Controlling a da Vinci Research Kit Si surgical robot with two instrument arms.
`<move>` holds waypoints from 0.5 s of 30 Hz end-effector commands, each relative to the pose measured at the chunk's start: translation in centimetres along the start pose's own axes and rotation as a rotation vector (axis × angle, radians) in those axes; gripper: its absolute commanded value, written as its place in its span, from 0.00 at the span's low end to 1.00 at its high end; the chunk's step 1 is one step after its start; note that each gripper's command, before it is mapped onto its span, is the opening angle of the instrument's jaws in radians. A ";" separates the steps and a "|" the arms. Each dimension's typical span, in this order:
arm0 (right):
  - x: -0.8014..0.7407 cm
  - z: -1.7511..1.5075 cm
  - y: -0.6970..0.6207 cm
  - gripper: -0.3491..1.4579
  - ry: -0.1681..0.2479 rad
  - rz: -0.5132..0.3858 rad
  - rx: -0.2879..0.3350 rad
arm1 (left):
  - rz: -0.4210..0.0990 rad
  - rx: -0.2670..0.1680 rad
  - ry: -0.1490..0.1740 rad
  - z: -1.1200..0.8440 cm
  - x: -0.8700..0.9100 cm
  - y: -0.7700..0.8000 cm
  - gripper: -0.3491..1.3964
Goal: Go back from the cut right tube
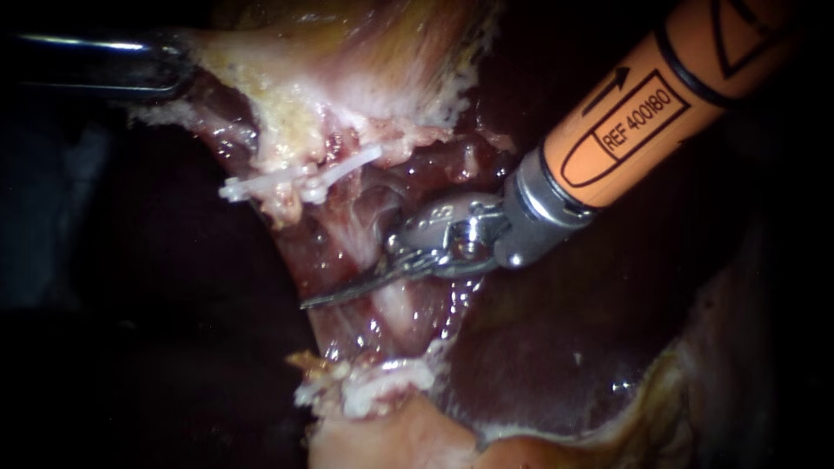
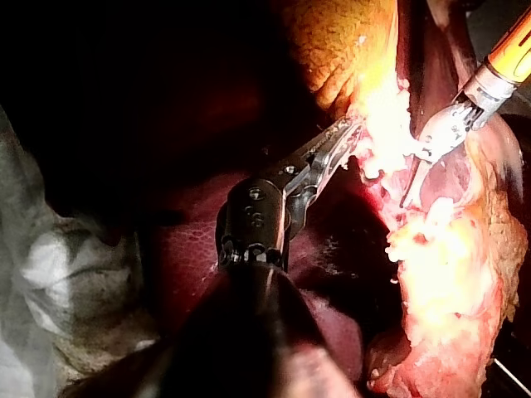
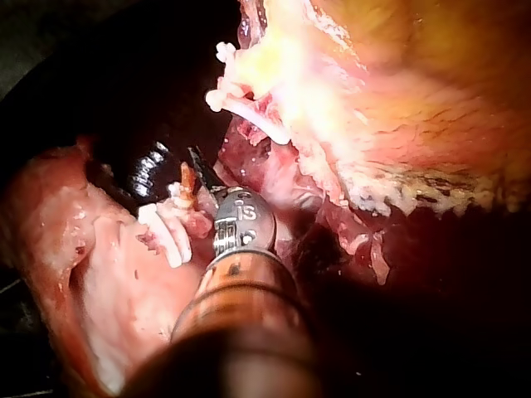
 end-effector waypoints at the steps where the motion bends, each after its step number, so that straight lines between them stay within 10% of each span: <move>1: -0.01 0.02 0.00 0.74 0.029 0.001 -0.038 | 0.000 0.000 0.000 0.00 0.00 0.00 0.00; 5: 0.02 0.07 0.01 0.98 0.099 0.003 -0.166 | 0.000 0.000 0.000 0.00 0.00 0.00 0.00; 15: -0.02 -0.05 -0.14 0.98 0.116 0.001 -0.225 | 0.000 -0.001 0.000 0.00 0.00 -0.02 0.00</move>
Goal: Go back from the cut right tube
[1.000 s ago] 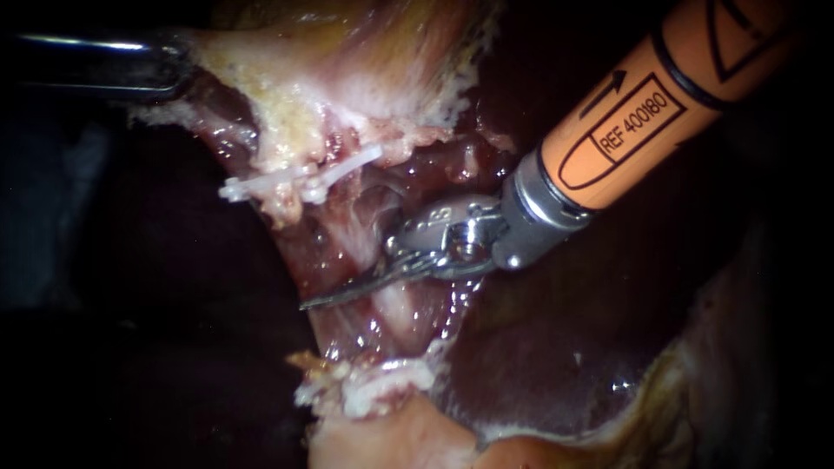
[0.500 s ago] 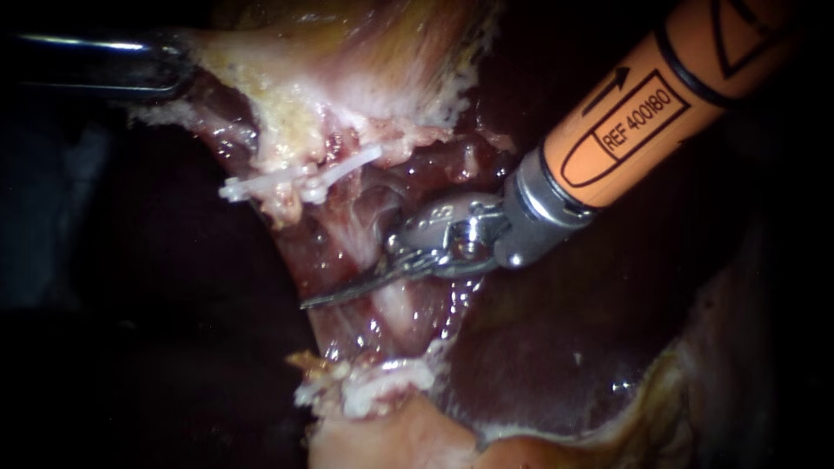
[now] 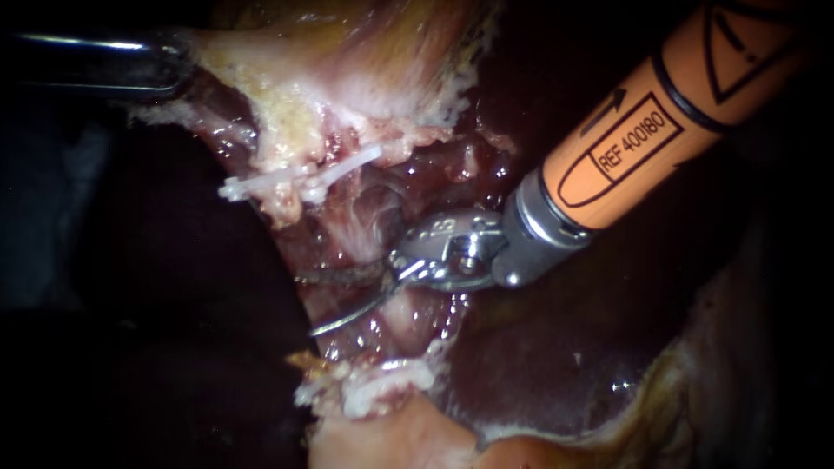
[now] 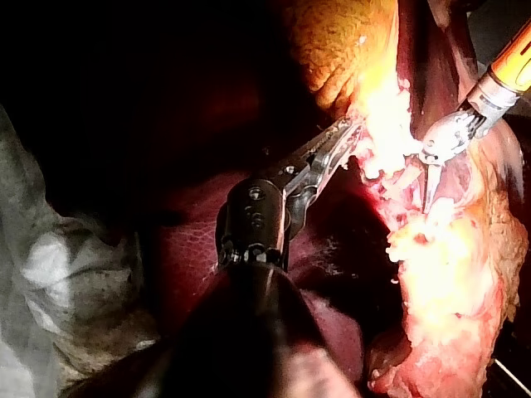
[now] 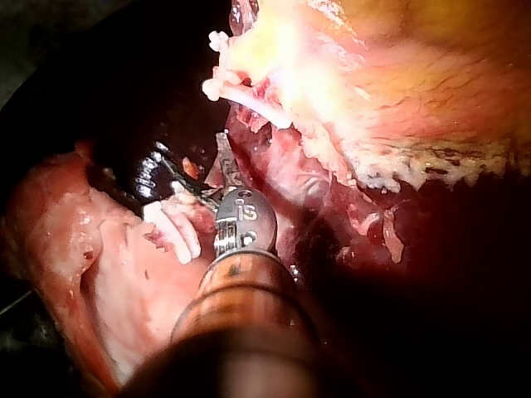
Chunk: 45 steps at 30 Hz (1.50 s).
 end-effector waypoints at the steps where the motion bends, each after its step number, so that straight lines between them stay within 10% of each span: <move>1: 0.00 -0.08 -0.05 0.98 0.009 -0.014 -0.024 | 0.000 -0.001 0.000 -0.01 0.00 0.00 0.00; 5: 0.00 -0.41 -0.24 0.99 0.020 -0.118 -0.178 | 0.000 -0.002 -0.001 -0.02 -0.01 -0.01 0.00; 13: -0.01 -1.17 -0.54 0.99 -0.281 -0.211 -0.343 | 0.000 -0.001 0.000 -0.01 -0.01 -0.01 0.00; 45: -0.08 -1.62 -0.51 0.99 -0.300 -0.197 -0.387 | 0.026 -0.006 -0.029 0.57 -0.37 -0.26 0.00</move>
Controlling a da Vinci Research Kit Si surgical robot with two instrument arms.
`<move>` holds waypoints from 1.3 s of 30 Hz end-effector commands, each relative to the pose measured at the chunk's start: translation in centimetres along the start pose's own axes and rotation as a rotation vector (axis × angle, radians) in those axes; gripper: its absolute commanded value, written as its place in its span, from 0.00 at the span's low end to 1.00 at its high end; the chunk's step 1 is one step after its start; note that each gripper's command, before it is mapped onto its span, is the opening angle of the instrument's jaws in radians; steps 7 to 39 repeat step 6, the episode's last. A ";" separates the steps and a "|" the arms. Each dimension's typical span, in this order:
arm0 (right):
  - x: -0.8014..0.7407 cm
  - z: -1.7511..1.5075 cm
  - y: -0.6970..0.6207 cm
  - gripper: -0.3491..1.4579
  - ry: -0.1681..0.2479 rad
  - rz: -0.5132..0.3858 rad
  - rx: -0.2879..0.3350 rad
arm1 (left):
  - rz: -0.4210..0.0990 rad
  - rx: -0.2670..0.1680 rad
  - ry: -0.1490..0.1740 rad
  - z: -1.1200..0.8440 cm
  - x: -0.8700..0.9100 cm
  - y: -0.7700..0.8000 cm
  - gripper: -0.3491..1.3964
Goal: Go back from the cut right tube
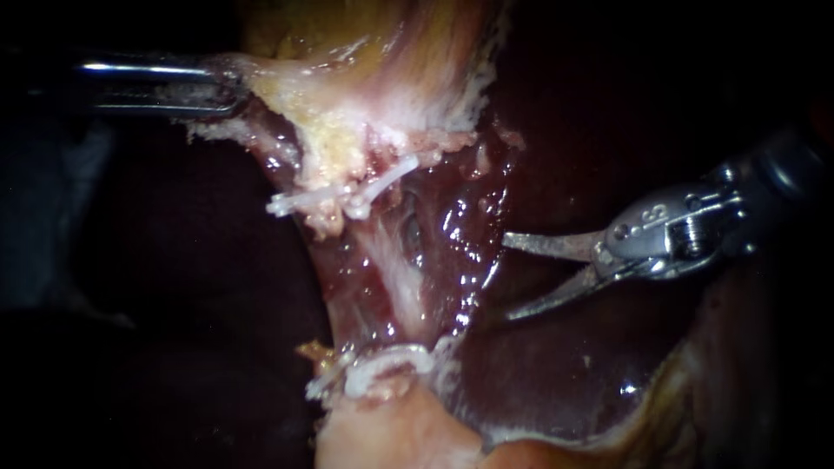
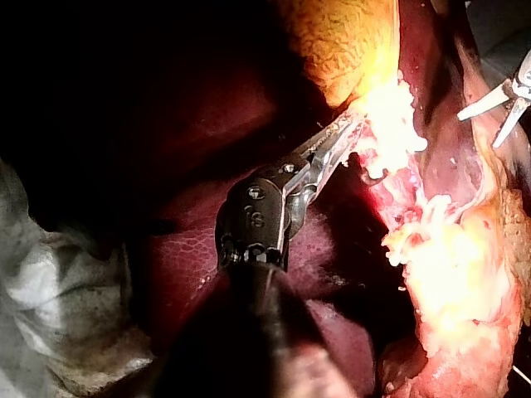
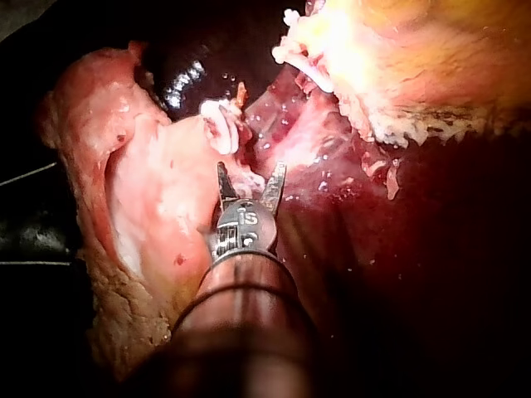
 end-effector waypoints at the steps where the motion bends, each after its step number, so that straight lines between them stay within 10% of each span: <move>1: 0.00 0.00 0.00 0.99 0.000 0.000 0.000 | -0.001 0.001 -0.001 0.00 0.00 0.00 0.00; 39: 0.01 0.00 0.00 0.99 0.000 -0.006 0.003 | -0.001 0.000 -0.001 0.00 0.00 0.00 0.00</move>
